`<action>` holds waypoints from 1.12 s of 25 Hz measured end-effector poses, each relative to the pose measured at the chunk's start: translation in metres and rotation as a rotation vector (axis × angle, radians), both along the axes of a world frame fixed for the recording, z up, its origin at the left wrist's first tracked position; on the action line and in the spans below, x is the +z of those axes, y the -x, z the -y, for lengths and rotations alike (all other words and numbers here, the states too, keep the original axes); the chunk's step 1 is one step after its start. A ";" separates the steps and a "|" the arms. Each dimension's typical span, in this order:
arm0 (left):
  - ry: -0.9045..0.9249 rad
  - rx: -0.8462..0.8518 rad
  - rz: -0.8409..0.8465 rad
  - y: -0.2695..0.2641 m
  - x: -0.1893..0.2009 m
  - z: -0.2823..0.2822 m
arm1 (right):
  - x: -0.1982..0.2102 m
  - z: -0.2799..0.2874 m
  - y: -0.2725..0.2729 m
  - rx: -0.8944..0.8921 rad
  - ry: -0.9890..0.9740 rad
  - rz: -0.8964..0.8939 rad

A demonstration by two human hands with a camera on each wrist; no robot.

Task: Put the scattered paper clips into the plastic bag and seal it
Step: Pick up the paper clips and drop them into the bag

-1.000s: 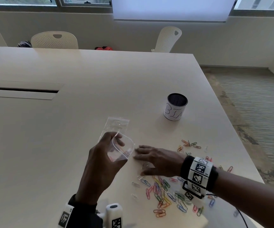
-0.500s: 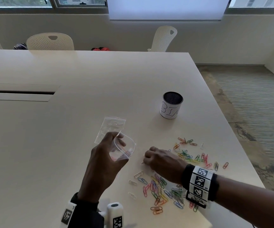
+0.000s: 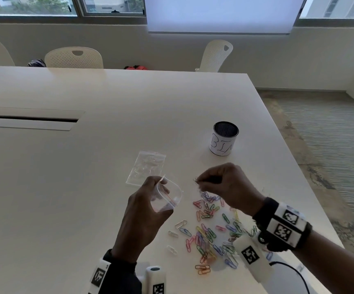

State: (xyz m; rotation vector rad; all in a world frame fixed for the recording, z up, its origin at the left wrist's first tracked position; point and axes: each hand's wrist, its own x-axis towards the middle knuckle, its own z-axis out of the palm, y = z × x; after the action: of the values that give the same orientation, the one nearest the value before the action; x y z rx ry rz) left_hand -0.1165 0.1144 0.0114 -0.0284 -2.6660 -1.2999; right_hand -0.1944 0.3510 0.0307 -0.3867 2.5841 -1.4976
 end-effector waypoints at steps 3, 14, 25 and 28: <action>0.037 -0.013 0.008 -0.001 -0.002 -0.006 | 0.036 0.014 -0.022 0.009 0.289 0.126; 0.008 -0.036 0.039 -0.011 0.007 -0.019 | 0.073 0.048 -0.051 0.274 -0.193 -0.231; -0.034 -0.041 0.024 -0.003 0.009 -0.012 | -0.019 -0.028 0.014 0.196 -0.739 0.131; -0.030 -0.060 0.026 0.005 0.010 -0.015 | -0.037 -0.014 0.006 0.270 -0.801 0.022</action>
State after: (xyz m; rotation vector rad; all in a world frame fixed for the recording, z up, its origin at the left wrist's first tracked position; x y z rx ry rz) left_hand -0.1210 0.1292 0.0211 -0.0892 -2.6860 -1.3672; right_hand -0.2006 0.3654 -0.0064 -0.5601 2.6976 -0.3180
